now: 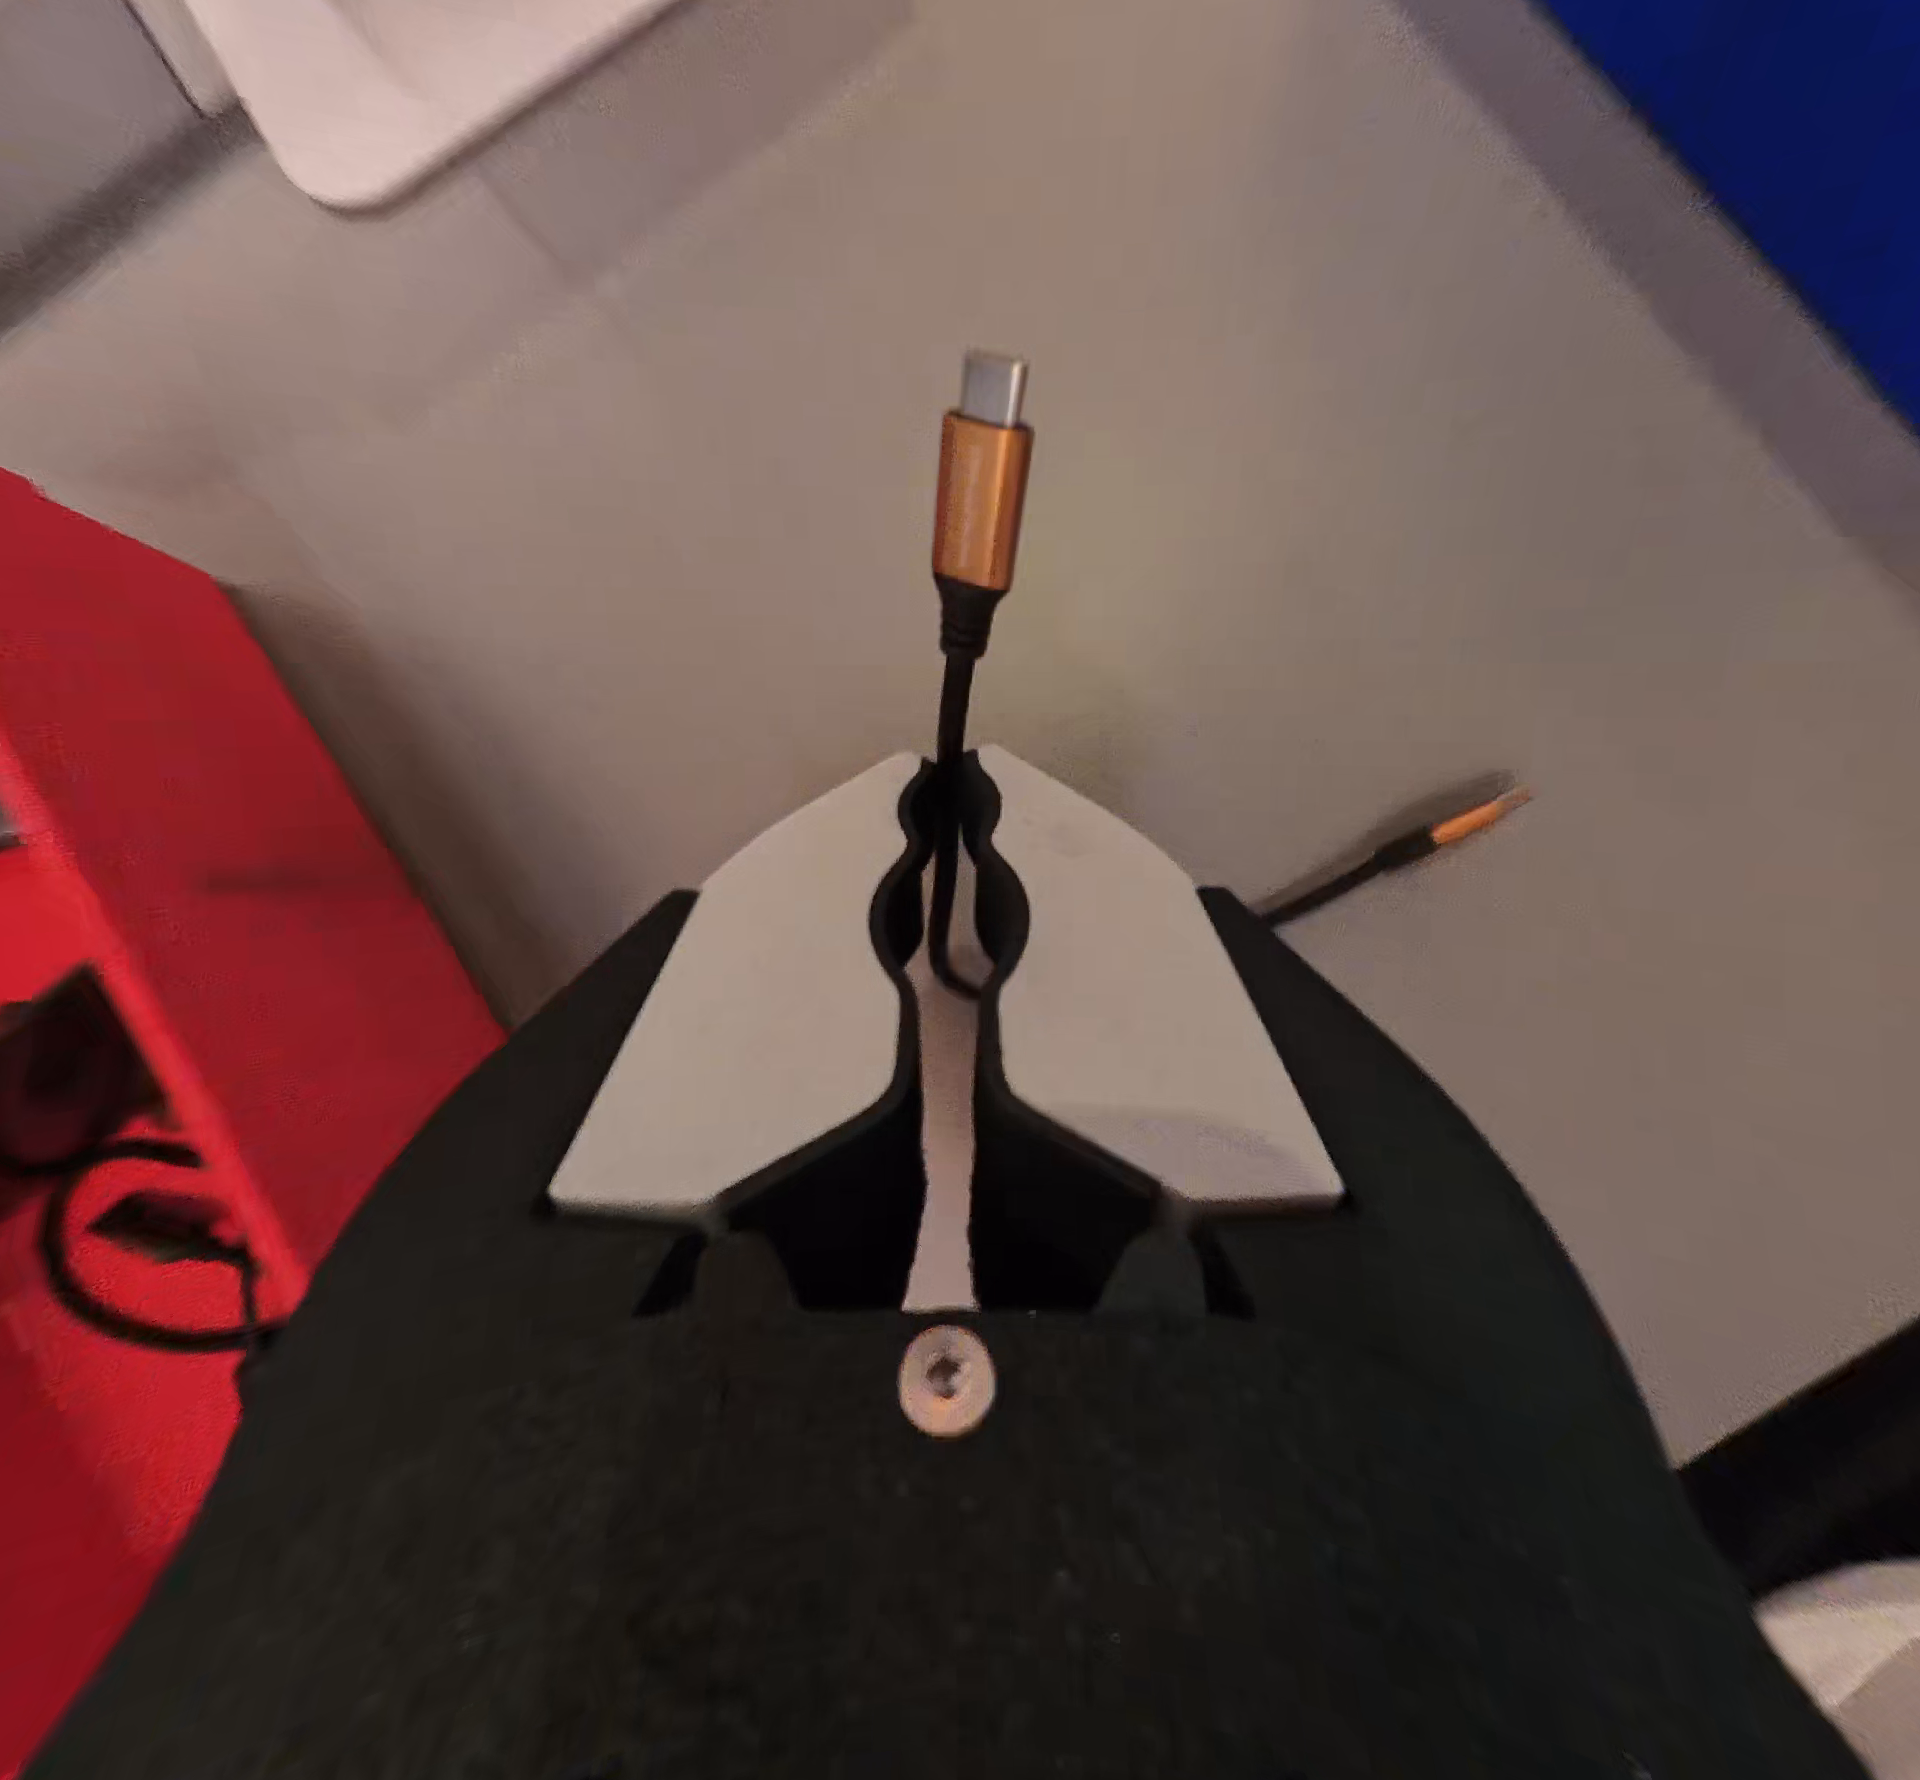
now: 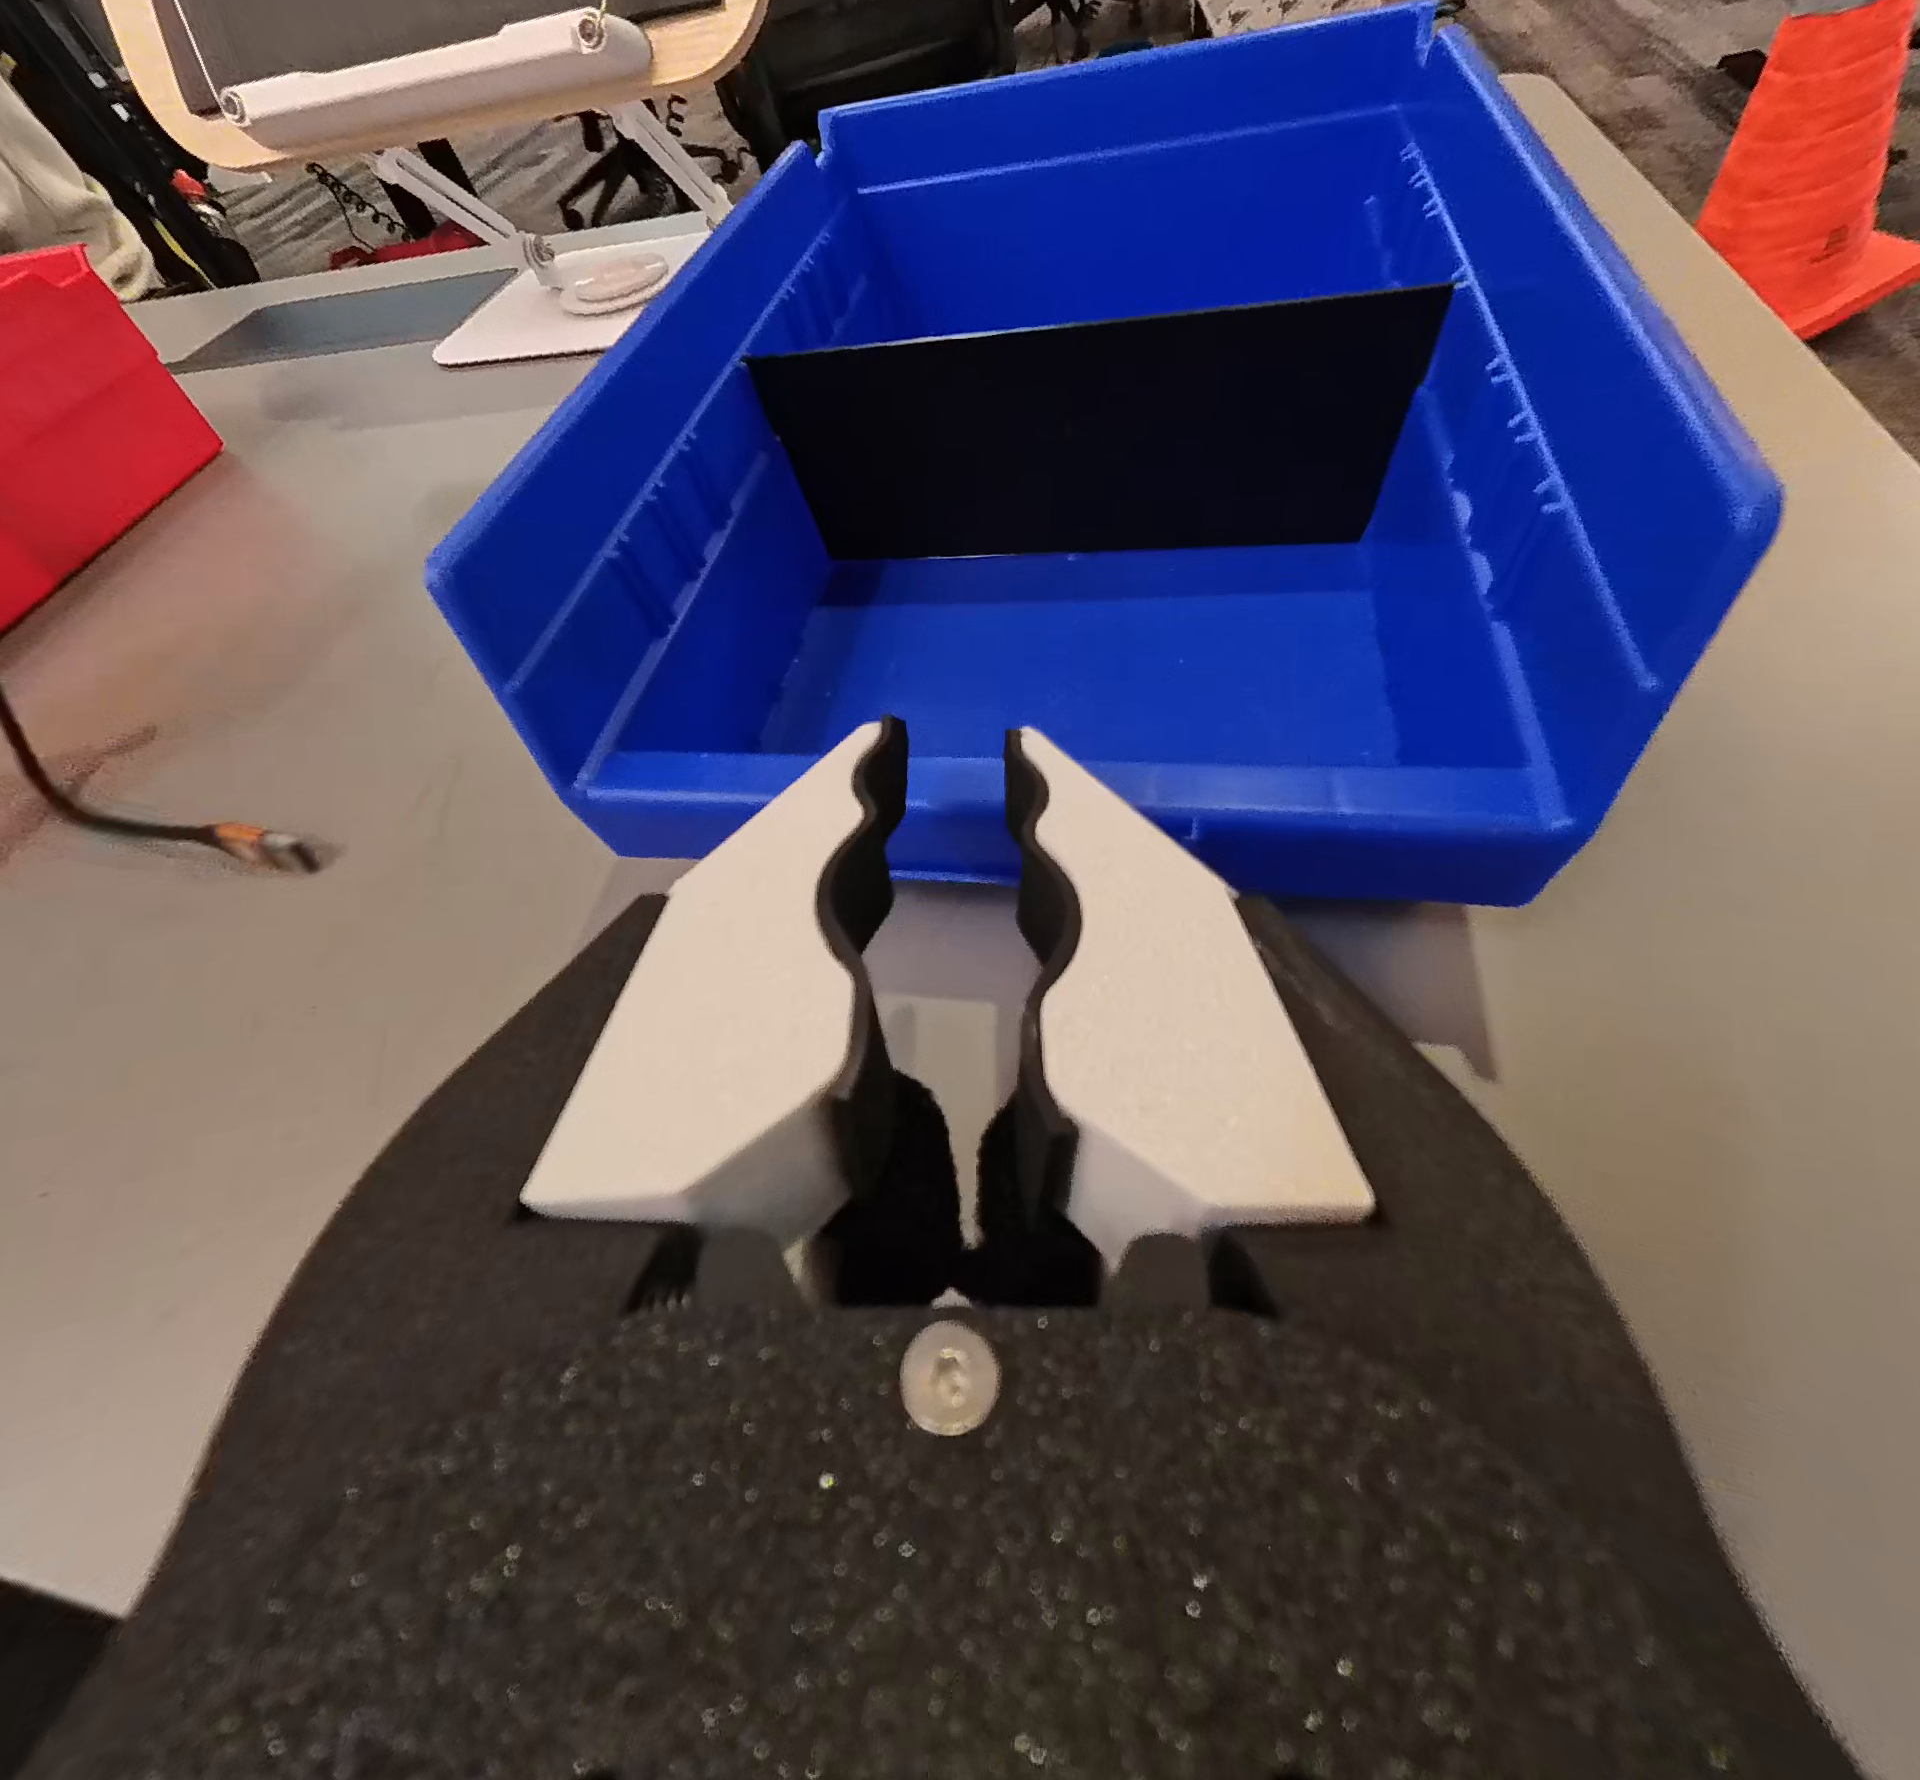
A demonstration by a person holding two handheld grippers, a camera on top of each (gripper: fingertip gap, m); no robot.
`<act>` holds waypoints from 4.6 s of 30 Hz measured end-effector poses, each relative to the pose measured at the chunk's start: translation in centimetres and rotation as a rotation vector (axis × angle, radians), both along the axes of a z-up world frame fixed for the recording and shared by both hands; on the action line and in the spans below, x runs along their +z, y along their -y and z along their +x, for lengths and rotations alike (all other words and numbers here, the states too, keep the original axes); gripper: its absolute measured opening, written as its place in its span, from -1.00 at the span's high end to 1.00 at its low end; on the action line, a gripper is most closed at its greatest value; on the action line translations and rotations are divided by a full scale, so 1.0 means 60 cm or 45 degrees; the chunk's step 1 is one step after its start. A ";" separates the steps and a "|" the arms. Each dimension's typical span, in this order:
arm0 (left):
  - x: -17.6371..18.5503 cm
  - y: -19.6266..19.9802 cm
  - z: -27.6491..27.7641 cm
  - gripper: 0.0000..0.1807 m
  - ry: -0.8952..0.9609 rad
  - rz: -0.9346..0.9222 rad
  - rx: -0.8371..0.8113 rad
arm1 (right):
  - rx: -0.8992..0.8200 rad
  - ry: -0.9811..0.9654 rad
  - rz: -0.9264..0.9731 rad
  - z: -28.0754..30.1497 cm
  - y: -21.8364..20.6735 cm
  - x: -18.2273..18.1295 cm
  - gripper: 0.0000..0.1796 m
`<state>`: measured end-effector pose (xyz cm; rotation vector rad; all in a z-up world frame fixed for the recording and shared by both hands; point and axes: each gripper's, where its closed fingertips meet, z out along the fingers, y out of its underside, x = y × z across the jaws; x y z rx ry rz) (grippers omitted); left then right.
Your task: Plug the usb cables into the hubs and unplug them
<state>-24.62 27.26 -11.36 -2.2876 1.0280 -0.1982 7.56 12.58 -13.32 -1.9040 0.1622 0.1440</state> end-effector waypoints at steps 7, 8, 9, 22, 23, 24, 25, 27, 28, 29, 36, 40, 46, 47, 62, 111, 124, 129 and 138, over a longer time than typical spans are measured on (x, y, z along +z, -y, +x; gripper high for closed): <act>-0.077 0.080 0.021 0.86 0.073 -0.184 -0.197 | 0.043 -0.046 0.024 -0.022 0.002 0.008 0.81; -0.079 0.090 0.024 0.84 0.093 -0.193 -0.236 | 0.056 -0.035 0.023 -0.027 0.001 0.009 0.81; -0.078 0.099 0.025 0.82 0.114 -0.197 -0.275 | 0.071 -0.024 0.032 -0.034 0.000 0.011 0.80; 0.088 -0.093 -0.263 0.63 -0.133 0.104 -0.477 | 0.371 0.017 0.144 -0.133 -0.027 0.032 0.60; 0.092 -0.127 -0.277 0.71 -0.182 0.120 -0.522 | 0.411 -0.035 0.157 -0.142 -0.029 0.036 0.61; 0.096 -0.159 -0.284 0.73 -0.205 0.128 -0.567 | 0.458 -0.097 0.169 -0.150 -0.029 0.040 0.61; 0.095 -0.188 -0.288 0.71 -0.224 0.113 -0.615 | 0.503 -0.153 0.180 -0.158 -0.029 0.044 0.61; 0.070 -0.240 -0.295 0.71 -0.299 0.032 -0.689 | 0.587 -0.224 0.185 -0.170 -0.027 0.046 0.61; 0.046 -0.264 -0.300 0.71 -0.349 -0.020 -0.710 | 0.624 -0.236 0.181 -0.176 -0.025 0.046 0.61; 0.018 -0.284 -0.305 0.67 -0.405 -0.083 -0.714 | 0.646 -0.232 0.180 -0.179 -0.024 0.045 0.61; -0.100 -0.359 -0.325 0.57 -0.671 -0.195 -0.768 | 0.683 -0.234 0.243 -0.186 -0.017 0.054 0.61; -0.109 -0.358 -0.322 0.49 -0.754 -0.105 -0.905 | 0.724 -0.289 0.252 -0.196 -0.011 0.053 0.61; -0.125 -0.361 -0.332 0.71 -0.886 -0.070 -0.977 | 0.738 -0.328 0.220 -0.197 -0.013 0.045 0.62; -0.119 -0.366 -0.330 0.72 -0.883 -0.028 -0.972 | 0.739 -0.333 0.221 -0.197 -0.012 0.046 0.62; 0.217 -0.273 -0.273 0.74 -1.007 1.227 -0.628 | 0.854 -0.160 0.294 -0.287 -0.028 0.111 0.58; 0.224 0.303 -0.007 0.77 1.562 0.484 -0.796 | 2.034 -0.608 0.638 -0.465 0.051 0.244 0.91; 0.221 0.299 -0.005 0.88 1.555 0.480 -0.832 | 2.001 -0.619 0.598 -0.458 0.042 0.220 0.91; 0.211 0.278 -0.009 0.88 1.391 0.579 -0.798 | 1.846 -0.447 0.536 -0.458 0.006 0.203 0.86; 0.219 0.218 -0.056 0.89 0.753 1.313 -0.684 | 1.232 0.120 0.191 -0.413 -0.126 0.125 0.81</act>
